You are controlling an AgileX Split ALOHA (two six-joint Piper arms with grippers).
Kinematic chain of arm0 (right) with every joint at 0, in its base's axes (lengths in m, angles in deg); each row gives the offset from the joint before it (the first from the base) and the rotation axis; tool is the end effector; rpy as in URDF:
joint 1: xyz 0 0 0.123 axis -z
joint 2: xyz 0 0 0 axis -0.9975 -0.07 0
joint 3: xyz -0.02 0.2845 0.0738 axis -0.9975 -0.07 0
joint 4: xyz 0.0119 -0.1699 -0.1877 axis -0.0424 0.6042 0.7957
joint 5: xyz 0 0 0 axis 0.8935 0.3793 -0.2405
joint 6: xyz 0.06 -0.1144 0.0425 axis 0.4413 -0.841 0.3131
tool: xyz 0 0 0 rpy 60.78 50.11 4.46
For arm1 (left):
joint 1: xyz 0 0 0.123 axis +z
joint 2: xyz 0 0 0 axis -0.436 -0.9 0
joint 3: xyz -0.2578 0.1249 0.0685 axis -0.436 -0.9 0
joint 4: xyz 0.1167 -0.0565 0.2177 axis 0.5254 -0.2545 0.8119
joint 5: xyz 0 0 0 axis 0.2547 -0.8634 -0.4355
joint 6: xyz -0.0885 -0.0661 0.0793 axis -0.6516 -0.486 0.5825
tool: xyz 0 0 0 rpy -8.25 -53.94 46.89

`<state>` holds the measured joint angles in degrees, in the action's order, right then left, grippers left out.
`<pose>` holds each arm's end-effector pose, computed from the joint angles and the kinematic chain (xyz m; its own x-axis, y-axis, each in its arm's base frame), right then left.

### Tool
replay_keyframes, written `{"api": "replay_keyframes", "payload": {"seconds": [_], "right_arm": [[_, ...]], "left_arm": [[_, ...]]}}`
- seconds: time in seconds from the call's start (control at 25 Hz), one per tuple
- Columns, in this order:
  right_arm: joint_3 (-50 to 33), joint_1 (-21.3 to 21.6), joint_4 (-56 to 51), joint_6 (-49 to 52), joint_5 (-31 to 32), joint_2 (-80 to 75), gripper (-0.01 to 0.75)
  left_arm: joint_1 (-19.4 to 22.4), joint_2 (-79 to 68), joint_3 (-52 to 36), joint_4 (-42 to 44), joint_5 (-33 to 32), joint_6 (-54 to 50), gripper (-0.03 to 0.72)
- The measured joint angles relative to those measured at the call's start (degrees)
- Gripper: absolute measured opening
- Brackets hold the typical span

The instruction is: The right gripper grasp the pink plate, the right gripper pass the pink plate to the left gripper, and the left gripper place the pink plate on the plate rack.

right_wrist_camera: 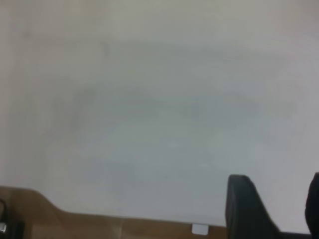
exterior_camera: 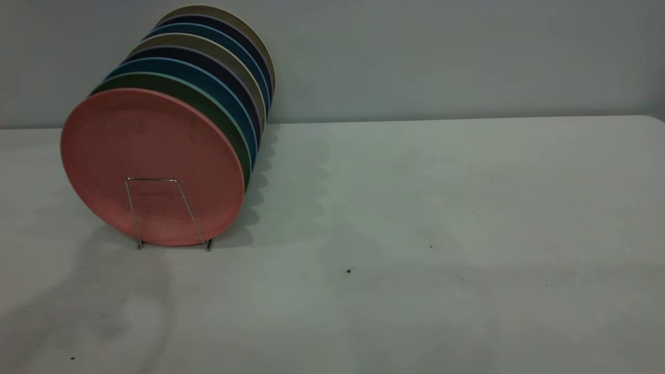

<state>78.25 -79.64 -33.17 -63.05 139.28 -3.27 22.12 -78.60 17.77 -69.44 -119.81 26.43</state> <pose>0.0454 0.0160 0.2374 -0.6683 -0.0668 -0.7409 -0.0993 0.9951 -0.0002 0.3469 -0.0571 0.3108 -0.3179 0.7561 -0.5721 0.7210 0.5846 0.3719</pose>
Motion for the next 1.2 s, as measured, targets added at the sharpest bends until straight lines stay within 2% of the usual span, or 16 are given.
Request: {"api": "replay_keyframes", "payload": {"seconds": [0.28, 0.48, 0.6, 0.96, 1.2], "right_arm": [[0.0, -8.0, 3.4, 3.7, -0.1, 0.0, 0.314], [0.0, -11.9, 3.9, 4.4, -0.2, 0.0, 0.314], [0.0, -12.6, 3.9, 4.5, -0.2, 0.0, 0.314], [0.0, -12.6, 3.8, 4.5, -0.2, 0.0, 0.314], [-0.1, -12.6, 3.7, 4.6, -0.3, 0.0, 0.314]], "left_arm": [[0.0, 15.4, 0.0, 11.1, -21.8, -23.5, 0.35], [0.0, 23.8, -0.6, 15.1, -22.4, -34.6, 0.35], [0.0, 29.7, -5.1, 15.7, -22.4, -39.2, 0.35], [0.0, 49.7, -31.4, 16.1, -22.1, -50.4, 0.35], [0.0, 60.9, -43.5, 16.1, -21.1, -52.8, 0.35]]}}
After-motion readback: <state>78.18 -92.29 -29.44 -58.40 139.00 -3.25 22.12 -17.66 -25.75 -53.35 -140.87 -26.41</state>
